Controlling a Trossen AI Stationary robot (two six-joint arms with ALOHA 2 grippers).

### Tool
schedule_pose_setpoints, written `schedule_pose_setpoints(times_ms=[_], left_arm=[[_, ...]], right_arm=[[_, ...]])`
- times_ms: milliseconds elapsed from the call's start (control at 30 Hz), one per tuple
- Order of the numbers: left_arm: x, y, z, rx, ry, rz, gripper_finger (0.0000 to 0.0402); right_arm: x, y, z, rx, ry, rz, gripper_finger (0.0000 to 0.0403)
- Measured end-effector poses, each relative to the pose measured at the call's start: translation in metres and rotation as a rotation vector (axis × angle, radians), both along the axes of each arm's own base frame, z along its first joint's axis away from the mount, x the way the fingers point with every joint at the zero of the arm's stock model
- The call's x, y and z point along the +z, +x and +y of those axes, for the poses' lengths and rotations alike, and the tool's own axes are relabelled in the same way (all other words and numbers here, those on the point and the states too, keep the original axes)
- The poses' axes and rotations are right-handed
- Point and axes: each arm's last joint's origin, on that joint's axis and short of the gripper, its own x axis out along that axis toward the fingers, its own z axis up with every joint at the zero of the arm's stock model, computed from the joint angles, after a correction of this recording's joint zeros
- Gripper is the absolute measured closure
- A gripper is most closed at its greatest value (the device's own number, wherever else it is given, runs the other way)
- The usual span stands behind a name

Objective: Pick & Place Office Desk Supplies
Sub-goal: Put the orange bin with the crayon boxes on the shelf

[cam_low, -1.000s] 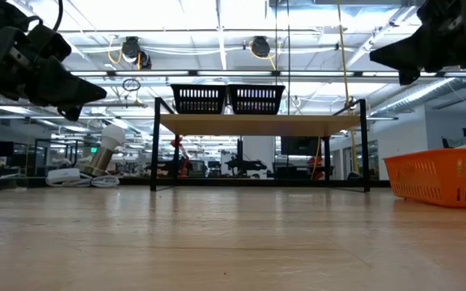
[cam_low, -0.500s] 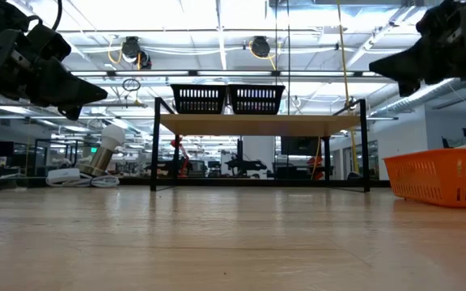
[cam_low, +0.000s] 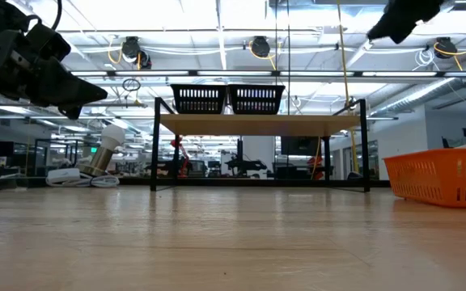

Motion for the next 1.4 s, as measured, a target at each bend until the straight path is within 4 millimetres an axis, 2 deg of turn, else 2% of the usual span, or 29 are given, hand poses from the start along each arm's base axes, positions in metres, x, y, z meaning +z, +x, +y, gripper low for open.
schedule_pose_setpoints(times_ms=[100,233,333,467,633,767,900,1100,1400], left_arm=[[0.000,0.000,0.000,-0.001,0.010,0.000,0.0380],[0.000,0.000,0.000,-0.002,0.014,0.001,0.0380],[0.000,0.000,0.000,-0.003,0.016,0.001,0.0380],[0.000,0.000,0.000,-0.004,0.024,0.001,0.0380],[0.000,0.000,0.000,-0.006,0.029,0.002,0.0380],[0.000,0.000,0.000,-0.006,0.030,0.003,0.0380],[0.000,0.000,0.000,-0.007,0.037,0.003,0.0380],[0.000,0.000,0.000,-0.009,0.047,0.003,0.0380],[-0.001,0.000,0.000,-0.009,0.048,0.011,0.0380]], right_arm=[[0.007,0.024,0.006,-0.017,0.041,0.270,0.0403],[0.004,0.052,0.017,-0.017,0.090,0.592,0.0402],[-0.005,0.069,0.026,-0.003,0.142,0.710,0.0388],[-0.022,0.085,0.043,0.047,0.187,0.818,0.0341],[-0.037,0.094,0.068,0.088,0.158,0.884,0.0270],[-0.048,0.098,0.089,0.090,0.164,0.833,0.0241],[-0.073,0.094,0.103,0.073,0.197,0.811,0.0240],[-0.113,0.073,0.103,-0.046,0.244,0.880,0.0259],[-0.135,0.071,0.106,-0.042,0.306,0.806,0.0262]])
